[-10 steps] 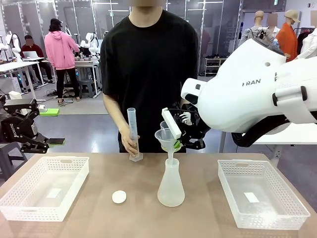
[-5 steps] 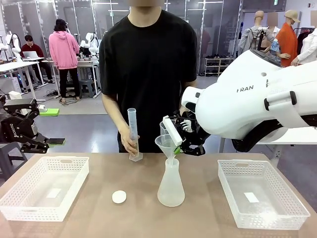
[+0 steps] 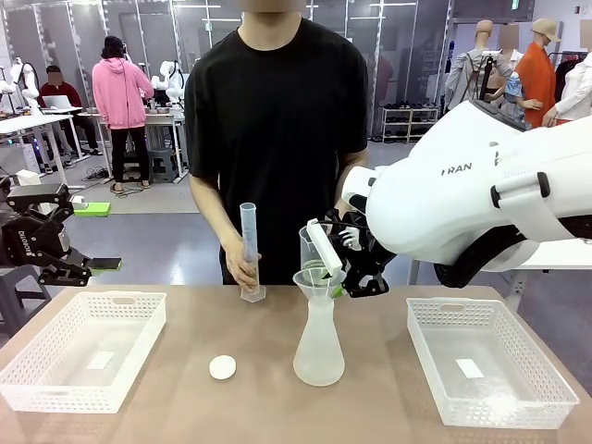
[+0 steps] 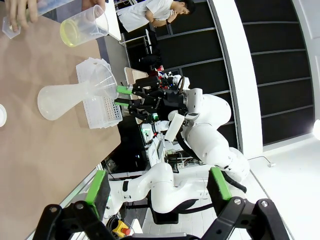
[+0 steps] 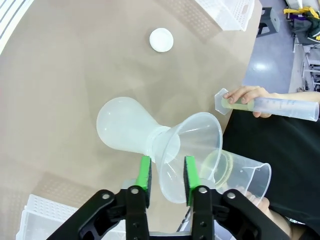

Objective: Prepare the solutions needed for the experiment.
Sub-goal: Pick up the Plastic Funnel and insert it into the Big flask, then once the solution is in the Big flask , pick up the Plastic Funnel and place it back into the right Organizing basket.

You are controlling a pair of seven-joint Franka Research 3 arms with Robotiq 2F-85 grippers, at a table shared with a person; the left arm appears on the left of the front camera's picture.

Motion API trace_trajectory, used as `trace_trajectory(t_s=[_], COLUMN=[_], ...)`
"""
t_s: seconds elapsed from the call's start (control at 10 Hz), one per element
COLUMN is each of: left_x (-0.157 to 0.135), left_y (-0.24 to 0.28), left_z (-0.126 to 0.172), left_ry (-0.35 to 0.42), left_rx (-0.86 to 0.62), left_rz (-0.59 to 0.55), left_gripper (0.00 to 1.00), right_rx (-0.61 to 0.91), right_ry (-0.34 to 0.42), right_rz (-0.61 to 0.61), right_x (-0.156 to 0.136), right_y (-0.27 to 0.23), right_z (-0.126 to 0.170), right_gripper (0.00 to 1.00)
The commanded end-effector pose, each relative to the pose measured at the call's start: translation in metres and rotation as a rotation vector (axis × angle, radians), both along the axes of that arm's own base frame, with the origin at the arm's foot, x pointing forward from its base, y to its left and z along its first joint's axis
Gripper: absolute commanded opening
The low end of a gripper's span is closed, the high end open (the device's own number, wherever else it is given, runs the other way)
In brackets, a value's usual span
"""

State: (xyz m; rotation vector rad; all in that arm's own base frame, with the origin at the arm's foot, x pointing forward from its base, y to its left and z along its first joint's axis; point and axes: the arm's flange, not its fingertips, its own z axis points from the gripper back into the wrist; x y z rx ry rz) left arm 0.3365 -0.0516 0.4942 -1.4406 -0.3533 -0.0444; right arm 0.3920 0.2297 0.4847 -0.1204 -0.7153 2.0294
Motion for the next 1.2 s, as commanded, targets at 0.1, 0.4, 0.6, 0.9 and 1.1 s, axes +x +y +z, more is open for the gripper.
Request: trace_trajectory(t_s=[0.1, 0.4, 0.6, 0.9, 1.1], left_x=[0.0009, 0.0009, 0.0009, 0.0009, 0.0009], left_y=[-0.0026, -0.0026, -0.0026, -0.0026, -0.0026], left_z=[0.0018, 0.0018, 0.0018, 0.0018, 0.0018], left_ry=[-0.004, -0.004, -0.004, -0.004, -0.004], left_rx=[-0.024, -0.024, -0.024, -0.024, -0.024], left_rz=[0.0, 0.0, 0.0, 0.0, 0.0], left_gripper=[1.0, 1.0, 1.0, 1.0, 1.0], right_rx=[0.004, 0.004, 0.004, 0.004, -0.001], right_ry=[-0.005, -0.005, -0.005, -0.005, -0.004], right_rz=[0.004, 0.004, 0.004, 0.004, 0.004], right_x=[-0.0002, -0.0002, -0.0002, -0.0002, -0.0009], right_y=[0.0021, 0.0021, 0.0021, 0.0021, 0.0024], right_z=[0.0025, 0.0025, 0.0025, 0.0025, 0.0013], right_gripper=[0.41, 0.41, 0.41, 0.41, 0.41])
